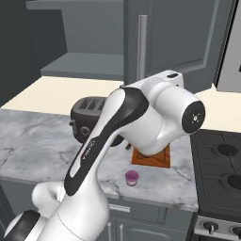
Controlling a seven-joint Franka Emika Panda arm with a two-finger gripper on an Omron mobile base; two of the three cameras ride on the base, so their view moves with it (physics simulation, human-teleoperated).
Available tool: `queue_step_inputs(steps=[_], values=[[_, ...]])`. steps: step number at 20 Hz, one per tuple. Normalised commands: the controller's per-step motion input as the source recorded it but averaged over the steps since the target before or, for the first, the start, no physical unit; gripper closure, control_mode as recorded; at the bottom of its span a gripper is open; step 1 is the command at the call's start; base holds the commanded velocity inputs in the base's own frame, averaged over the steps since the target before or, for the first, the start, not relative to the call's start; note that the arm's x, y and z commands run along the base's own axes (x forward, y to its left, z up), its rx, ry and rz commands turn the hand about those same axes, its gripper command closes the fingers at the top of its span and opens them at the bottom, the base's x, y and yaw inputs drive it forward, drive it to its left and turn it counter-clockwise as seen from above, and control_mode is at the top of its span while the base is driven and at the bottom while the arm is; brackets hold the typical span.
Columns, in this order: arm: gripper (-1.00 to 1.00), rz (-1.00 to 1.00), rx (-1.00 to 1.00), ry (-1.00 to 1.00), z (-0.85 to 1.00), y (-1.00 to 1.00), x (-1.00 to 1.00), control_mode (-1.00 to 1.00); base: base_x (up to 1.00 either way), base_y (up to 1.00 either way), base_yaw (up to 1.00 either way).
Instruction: Pick the bread, place it on the cutting board, pick the jam, place it on the counter, and close the cabinet.
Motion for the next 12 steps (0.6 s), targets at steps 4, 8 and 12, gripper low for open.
queue_step_inputs(steps=[4,8,12], values=[[-1.00,0.00,0.02,-0.01,-0.03,0.00,0.26,-1.00,0.00,0.00,0.00],[-1.00,0.00,0.04,-0.02,-0.04,0.00,0.50,-1.00,0.00,0.00,0.00],[-1.00,0.00,0.04,0.00,-0.09,0.00,0.49,-1.00,0.00,0.00,0.00]])
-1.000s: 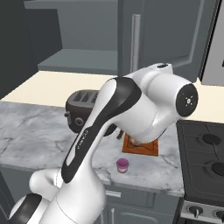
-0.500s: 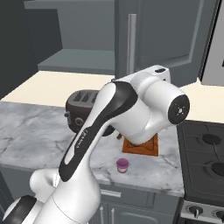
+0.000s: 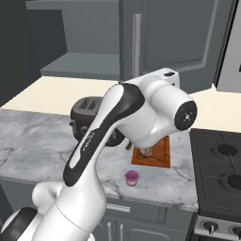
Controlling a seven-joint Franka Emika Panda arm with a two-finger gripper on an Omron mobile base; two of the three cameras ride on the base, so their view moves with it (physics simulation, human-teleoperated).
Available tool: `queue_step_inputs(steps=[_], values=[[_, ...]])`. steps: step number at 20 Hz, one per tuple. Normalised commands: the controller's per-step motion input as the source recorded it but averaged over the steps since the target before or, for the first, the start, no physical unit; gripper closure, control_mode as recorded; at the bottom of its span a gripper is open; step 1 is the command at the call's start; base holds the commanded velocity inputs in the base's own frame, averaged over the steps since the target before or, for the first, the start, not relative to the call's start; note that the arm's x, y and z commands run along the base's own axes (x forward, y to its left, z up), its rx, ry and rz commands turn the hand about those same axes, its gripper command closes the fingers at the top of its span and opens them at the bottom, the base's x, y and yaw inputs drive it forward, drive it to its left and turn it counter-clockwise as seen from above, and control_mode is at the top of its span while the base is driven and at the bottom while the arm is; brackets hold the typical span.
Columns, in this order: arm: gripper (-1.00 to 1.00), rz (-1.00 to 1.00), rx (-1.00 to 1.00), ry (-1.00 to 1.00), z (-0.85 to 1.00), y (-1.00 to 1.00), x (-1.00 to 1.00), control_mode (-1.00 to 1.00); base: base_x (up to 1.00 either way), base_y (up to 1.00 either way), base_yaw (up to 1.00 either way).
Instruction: Pick the bread, place it on the cutting board, pick the jam, place it on the counter, and close the cabinet.
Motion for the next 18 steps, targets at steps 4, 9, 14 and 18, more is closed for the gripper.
queue_step_inputs(steps=[4,9,14,18], values=[[-1.00,0.00,0.03,0.00,-0.10,0.00,0.47,-1.00,0.00,0.00,0.00],[-1.00,0.00,0.06,0.00,-0.02,0.00,0.52,-1.00,0.00,0.00,0.00],[-1.00,0.00,0.05,0.00,0.00,0.00,0.46,-1.00,0.00,0.00,0.00],[-1.00,0.00,0.04,0.00,0.00,0.00,0.44,-1.00,0.00,0.00,0.00]])
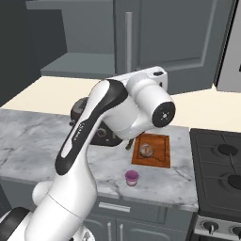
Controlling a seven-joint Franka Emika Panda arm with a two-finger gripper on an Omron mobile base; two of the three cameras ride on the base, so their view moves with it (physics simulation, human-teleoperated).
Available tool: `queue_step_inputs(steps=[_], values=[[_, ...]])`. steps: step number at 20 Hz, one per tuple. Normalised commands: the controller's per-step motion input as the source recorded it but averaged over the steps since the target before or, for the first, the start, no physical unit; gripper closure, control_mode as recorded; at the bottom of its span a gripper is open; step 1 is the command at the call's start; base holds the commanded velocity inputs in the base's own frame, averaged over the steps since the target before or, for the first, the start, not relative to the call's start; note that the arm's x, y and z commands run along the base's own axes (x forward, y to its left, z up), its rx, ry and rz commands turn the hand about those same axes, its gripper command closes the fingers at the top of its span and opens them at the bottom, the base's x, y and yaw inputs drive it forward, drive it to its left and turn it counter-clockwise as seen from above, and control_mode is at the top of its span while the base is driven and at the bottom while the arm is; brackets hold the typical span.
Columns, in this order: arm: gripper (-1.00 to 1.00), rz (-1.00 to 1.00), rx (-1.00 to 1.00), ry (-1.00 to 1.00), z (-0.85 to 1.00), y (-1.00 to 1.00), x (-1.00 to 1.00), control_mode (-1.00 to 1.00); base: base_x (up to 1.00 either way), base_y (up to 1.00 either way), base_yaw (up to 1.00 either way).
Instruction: Pick the bread, place it on the cutting board, pick the jam, place it on the counter, and close the cabinet.
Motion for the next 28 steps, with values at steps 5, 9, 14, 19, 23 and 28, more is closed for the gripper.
queue_step_inputs(steps=[5,9,14,19,23,28], values=[[-1.00,0.00,0.04,-0.02,0.00,0.00,0.48,-1.00,0.00,0.00,0.00],[-1.00,0.00,0.05,-0.02,-0.03,0.00,0.50,-1.00,0.00,0.00,0.00],[-1.00,0.00,0.05,-0.02,-0.02,0.00,0.47,-1.00,0.00,0.00,0.00],[-1.00,0.00,0.03,-0.01,-0.07,0.00,0.37,-1.00,0.00,0.00,0.00],[-1.00,0.00,0.01,-0.01,-0.09,0.00,0.25,-1.00,0.00,0.00,0.00],[-1.00,0.00,0.00,-0.01,-0.17,0.00,0.23,-1.00,0.00,0.00,0.00]])
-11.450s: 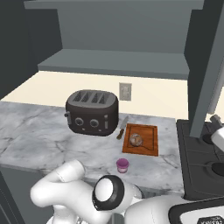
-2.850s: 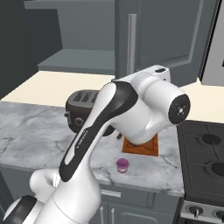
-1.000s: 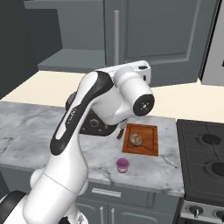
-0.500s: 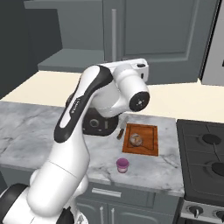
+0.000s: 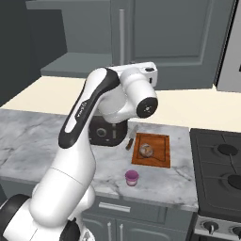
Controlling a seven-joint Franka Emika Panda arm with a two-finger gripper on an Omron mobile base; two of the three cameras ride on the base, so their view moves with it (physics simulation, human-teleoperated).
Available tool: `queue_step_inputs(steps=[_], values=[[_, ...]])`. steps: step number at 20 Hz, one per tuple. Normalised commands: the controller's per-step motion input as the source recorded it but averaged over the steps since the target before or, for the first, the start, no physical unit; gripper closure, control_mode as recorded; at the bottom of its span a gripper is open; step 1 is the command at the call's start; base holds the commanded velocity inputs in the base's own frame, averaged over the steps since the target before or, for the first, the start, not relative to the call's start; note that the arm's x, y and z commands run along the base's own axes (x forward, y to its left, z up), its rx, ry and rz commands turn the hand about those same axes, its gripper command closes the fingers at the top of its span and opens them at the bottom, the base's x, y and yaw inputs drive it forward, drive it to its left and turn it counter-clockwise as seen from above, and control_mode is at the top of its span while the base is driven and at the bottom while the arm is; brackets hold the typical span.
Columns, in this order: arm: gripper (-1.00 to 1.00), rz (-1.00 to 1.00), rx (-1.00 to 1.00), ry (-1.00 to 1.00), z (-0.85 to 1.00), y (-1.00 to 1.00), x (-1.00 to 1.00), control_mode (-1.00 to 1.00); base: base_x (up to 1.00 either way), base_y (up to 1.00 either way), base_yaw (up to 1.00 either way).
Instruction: Pick the bread, place it on the cutting board, pick the jam, place it on the counter, and close the cabinet.
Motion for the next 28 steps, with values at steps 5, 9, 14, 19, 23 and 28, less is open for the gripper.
queue_step_inputs(steps=[5,9,14,19,23,28], values=[[-1.00,0.00,0.00,-0.02,-0.18,0.00,0.29,-1.00,0.00,0.00,0.00],[-1.00,0.00,0.00,-0.04,-0.22,0.00,0.35,-1.00,0.00,0.00,0.00],[-1.00,0.00,0.00,-0.04,-0.18,0.00,0.36,-1.00,0.00,0.00,0.00],[-1.00,0.00,0.00,-0.05,-0.16,0.00,0.34,-1.00,0.00,0.00,0.00],[-1.00,0.00,0.00,-0.05,-0.06,0.00,0.28,-1.00,0.00,0.00,0.00],[-1.00,0.00,0.00,-0.04,-0.01,0.00,0.24,-1.00,0.00,0.00,0.00]])
